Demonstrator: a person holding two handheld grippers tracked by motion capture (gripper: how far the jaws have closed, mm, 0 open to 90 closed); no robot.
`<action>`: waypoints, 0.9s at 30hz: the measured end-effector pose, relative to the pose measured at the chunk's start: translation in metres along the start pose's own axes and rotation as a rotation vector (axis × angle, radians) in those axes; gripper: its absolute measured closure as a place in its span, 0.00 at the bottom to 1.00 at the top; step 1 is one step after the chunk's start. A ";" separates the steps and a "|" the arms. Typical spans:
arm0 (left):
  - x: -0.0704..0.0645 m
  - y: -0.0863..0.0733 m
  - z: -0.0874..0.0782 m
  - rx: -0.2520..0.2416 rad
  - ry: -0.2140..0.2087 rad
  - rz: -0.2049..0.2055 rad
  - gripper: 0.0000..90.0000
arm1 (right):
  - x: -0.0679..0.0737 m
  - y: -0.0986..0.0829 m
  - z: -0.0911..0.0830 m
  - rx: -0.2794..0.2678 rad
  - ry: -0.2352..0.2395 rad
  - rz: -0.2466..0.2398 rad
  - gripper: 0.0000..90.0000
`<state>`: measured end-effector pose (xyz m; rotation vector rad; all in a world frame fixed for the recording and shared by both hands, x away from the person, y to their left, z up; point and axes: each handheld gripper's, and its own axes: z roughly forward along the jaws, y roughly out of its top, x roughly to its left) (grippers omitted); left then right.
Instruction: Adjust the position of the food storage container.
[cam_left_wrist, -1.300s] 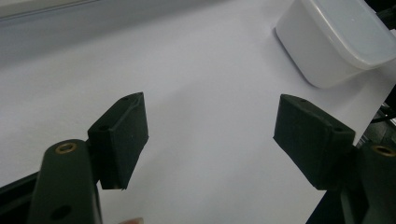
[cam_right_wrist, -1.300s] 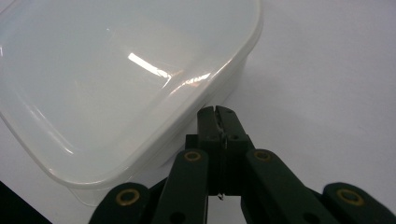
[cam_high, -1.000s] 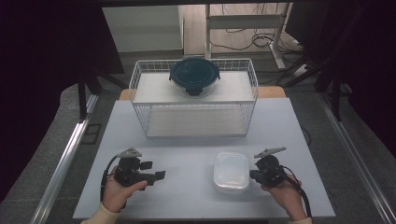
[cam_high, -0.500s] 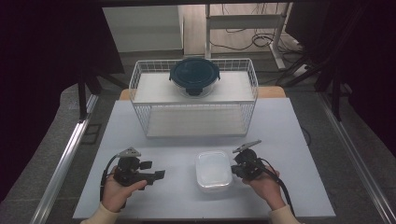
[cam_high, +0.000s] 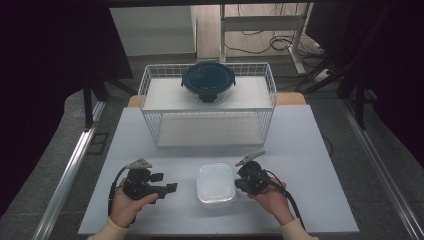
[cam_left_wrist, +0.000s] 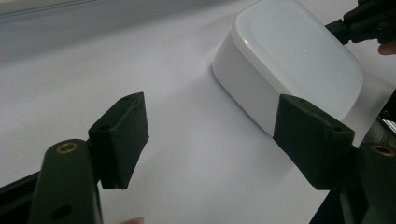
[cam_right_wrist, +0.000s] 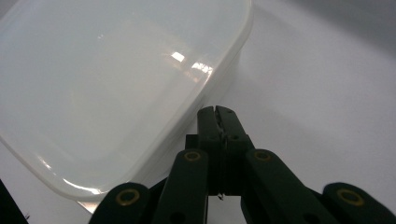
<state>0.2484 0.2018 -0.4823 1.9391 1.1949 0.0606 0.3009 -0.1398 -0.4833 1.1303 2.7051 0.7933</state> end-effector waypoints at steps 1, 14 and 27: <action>0.000 0.000 0.000 -0.002 0.002 0.000 0.29 | 0.001 0.000 0.000 0.000 0.007 0.001 0.99; -0.001 -0.001 -0.003 -0.049 0.020 0.002 0.29 | -0.017 -0.013 -0.037 -0.132 -0.011 0.055 0.99; 0.004 -0.002 0.000 -0.052 -0.001 -0.037 0.29 | -0.032 -0.026 -0.043 -0.242 0.038 0.172 0.43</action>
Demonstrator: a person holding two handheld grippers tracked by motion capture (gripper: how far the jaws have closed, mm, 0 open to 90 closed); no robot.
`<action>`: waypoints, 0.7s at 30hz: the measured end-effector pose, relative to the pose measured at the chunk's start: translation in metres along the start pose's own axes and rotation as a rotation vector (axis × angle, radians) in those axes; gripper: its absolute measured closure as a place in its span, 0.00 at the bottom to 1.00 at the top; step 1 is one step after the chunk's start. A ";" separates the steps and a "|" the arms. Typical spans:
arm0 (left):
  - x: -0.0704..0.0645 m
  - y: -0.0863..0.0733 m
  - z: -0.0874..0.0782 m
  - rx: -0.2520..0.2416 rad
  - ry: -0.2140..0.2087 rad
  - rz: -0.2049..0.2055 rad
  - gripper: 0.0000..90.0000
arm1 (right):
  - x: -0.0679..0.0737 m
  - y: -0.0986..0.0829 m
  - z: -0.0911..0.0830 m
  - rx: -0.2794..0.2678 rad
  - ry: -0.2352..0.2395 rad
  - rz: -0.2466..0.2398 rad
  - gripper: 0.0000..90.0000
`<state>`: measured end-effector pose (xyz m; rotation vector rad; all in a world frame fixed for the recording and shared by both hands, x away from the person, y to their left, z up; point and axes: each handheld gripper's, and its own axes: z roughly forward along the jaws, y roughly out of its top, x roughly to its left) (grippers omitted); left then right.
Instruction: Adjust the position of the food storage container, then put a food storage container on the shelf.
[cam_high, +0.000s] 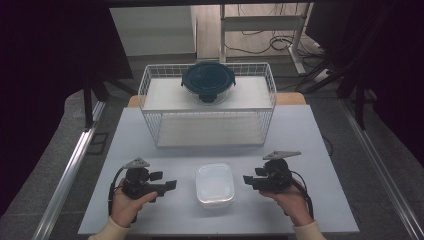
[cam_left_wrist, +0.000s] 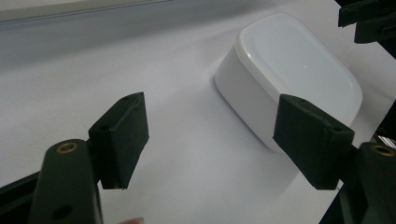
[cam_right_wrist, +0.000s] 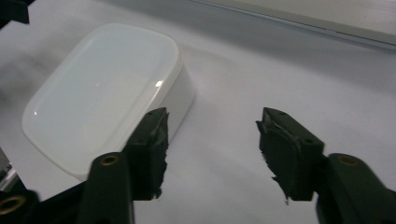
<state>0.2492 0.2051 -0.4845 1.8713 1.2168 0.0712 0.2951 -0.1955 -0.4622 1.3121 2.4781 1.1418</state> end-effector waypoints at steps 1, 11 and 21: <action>0.000 0.000 -0.001 -0.002 0.000 -0.002 0.29 | 0.002 0.000 0.002 -0.001 0.010 0.010 0.40; -0.001 0.003 -0.006 -0.040 -0.021 -0.020 0.28 | 0.004 0.000 0.003 -0.004 0.032 0.029 0.35; -0.008 0.005 -0.007 -0.047 -0.015 -0.035 0.28 | 0.010 -0.001 0.001 -0.005 0.065 0.033 0.37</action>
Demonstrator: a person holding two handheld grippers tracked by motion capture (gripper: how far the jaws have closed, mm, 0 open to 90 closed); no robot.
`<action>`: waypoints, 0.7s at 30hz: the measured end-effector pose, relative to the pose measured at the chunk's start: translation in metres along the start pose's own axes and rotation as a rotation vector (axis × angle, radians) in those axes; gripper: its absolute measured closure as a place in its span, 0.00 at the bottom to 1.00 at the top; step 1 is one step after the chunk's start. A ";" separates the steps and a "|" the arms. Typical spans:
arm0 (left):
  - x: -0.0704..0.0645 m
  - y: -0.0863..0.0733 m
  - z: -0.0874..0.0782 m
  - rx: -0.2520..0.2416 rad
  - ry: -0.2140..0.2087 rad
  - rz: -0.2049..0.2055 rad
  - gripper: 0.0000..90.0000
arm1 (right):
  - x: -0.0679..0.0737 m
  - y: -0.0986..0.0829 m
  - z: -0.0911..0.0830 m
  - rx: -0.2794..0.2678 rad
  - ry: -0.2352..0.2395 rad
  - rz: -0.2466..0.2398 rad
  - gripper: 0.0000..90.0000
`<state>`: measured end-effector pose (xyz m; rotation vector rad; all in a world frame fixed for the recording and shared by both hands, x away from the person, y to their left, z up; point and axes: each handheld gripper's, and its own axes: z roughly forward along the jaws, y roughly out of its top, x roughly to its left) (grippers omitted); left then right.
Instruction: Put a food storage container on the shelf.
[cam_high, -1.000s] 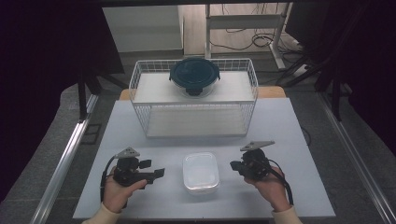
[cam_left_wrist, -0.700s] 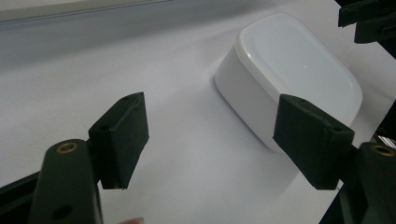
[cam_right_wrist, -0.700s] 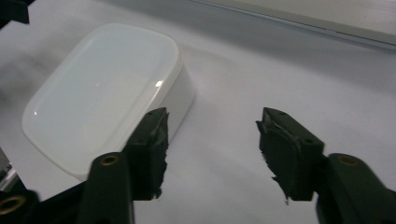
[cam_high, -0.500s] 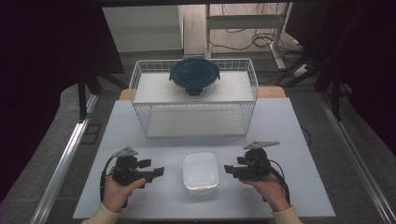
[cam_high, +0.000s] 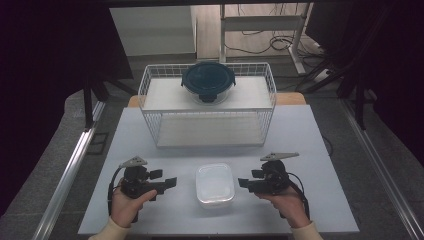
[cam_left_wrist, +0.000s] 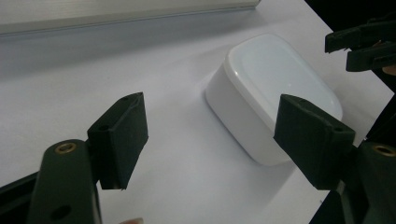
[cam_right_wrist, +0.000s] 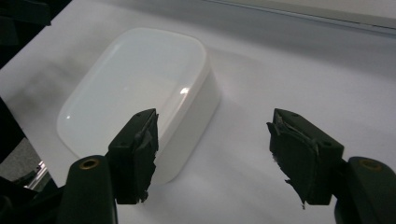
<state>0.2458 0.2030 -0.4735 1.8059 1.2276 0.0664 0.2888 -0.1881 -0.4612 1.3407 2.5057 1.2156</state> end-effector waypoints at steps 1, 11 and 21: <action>-0.001 0.000 0.000 -0.001 -0.002 -0.004 0.28 | 0.001 0.000 -0.001 -0.001 0.006 0.002 0.37; -0.017 0.011 0.013 0.018 -0.037 -0.045 0.29 | 0.003 0.000 -0.004 -0.012 0.061 0.042 0.43; -0.020 0.012 0.039 0.054 -0.123 -0.144 0.30 | 0.002 0.002 0.007 0.000 0.115 0.082 0.47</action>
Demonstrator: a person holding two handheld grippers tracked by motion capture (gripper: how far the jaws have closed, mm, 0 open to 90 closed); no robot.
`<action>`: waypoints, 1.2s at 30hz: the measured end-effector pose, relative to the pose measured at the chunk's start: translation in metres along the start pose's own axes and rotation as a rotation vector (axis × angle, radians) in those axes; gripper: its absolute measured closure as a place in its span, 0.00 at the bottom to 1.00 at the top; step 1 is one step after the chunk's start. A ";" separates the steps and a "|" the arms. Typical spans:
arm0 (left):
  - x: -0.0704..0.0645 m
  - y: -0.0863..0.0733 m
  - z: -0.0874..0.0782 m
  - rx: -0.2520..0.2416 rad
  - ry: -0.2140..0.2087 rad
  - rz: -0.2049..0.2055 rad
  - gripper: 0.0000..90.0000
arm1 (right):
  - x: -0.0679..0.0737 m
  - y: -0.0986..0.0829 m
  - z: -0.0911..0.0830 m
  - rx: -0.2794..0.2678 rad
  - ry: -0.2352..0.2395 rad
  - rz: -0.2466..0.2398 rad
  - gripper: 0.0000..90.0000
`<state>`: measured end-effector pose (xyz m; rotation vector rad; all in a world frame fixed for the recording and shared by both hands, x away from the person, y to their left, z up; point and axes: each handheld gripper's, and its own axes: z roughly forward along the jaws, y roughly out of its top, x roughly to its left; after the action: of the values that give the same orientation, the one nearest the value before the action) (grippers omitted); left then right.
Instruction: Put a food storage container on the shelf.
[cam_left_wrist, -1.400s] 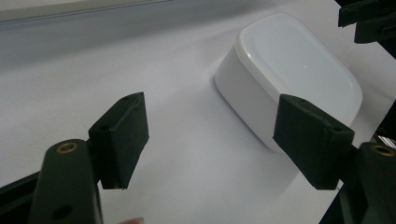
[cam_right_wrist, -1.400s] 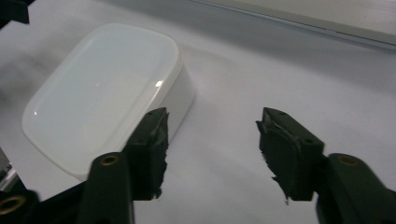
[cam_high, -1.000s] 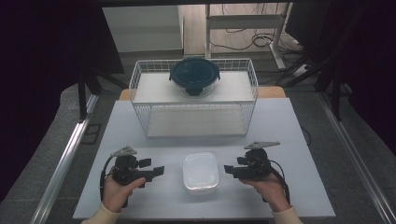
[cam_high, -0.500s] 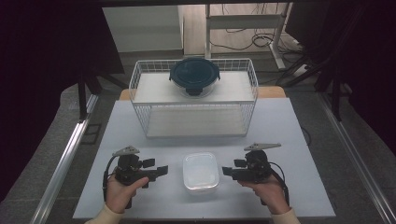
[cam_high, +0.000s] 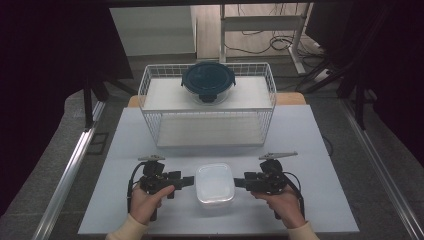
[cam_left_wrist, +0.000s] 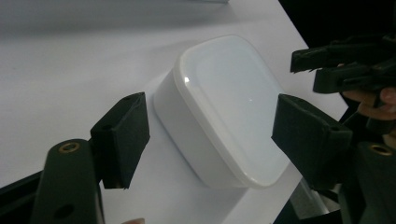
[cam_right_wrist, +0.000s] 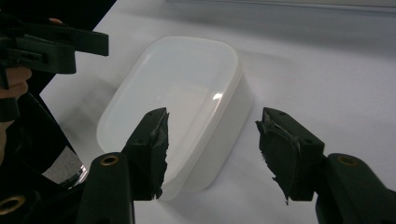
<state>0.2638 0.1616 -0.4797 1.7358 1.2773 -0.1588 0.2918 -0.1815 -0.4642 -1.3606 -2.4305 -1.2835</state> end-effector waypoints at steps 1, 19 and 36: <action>0.000 0.000 0.001 0.001 -0.007 -0.006 0.30 | 0.001 0.000 0.001 0.003 0.002 0.004 0.47; 0.011 -0.011 0.024 0.027 -0.057 -0.060 0.38 | -0.002 0.002 0.024 0.040 0.014 0.034 0.50; 0.015 -0.017 0.038 0.062 -0.143 -0.132 0.55 | -0.004 -0.002 0.034 0.053 0.058 0.083 0.59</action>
<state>0.2726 0.1438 -0.5195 1.6604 1.2925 -0.3963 0.3039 -0.1609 -0.4890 -1.3753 -2.3273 -1.2128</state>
